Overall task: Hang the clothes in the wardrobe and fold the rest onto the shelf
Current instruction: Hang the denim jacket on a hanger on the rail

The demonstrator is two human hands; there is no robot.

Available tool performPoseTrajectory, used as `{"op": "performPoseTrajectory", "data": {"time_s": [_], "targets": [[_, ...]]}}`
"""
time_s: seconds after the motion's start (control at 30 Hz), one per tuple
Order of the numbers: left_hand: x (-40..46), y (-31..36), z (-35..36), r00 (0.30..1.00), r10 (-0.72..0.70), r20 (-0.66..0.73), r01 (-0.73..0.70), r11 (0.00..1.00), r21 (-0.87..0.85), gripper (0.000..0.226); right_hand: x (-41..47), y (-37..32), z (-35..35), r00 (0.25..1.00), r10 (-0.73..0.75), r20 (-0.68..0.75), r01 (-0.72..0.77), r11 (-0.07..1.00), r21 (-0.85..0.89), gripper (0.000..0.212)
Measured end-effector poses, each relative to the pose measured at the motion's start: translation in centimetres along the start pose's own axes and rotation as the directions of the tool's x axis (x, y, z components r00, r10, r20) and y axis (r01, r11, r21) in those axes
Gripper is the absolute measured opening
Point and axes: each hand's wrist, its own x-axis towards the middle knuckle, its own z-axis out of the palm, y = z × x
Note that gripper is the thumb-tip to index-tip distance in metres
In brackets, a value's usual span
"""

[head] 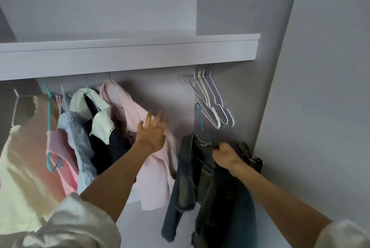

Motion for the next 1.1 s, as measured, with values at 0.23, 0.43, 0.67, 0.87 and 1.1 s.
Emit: {"op": "performPoseTrajectory", "data": {"time_s": [0.23, 0.43, 0.67, 0.87, 1.1], "targets": [[-0.3, -1.4, 1.9, 0.994, -0.109, -0.028, 0.11, 0.993, 0.051, 0.045, 1.4, -0.1, 0.3, 1.0, 0.003, -0.023, -0.004, 1.0, -0.023, 0.026], [-4.6, -5.6, 0.9, 0.98, -0.171, -0.099, 0.162, 0.982, -0.099, 0.027, -0.2, -2.7, 1.5, 0.996, -0.068, 0.05, 0.062, 0.992, 0.105, 0.017], [-7.9, -9.5, -0.7, 0.954, -0.3, -0.028, 0.301, 0.949, 0.097, 0.03, -2.6, -7.7, 1.5, 0.954, -0.277, 0.116, 0.256, 0.952, 0.17, 0.027], [-9.2, -9.7, -1.0, 0.954, -0.199, -0.225, 0.202, 0.979, -0.013, 0.021, -3.9, -10.7, 4.8, 0.915, -0.403, -0.003, 0.398, 0.903, 0.162, 0.014], [-9.2, -9.0, 0.6, 0.856, -0.418, -0.304, 0.334, 0.896, -0.292, 0.038, -2.4, -13.8, 9.1, 0.838, -0.541, -0.076, 0.546, 0.833, 0.09, 0.021]]}}
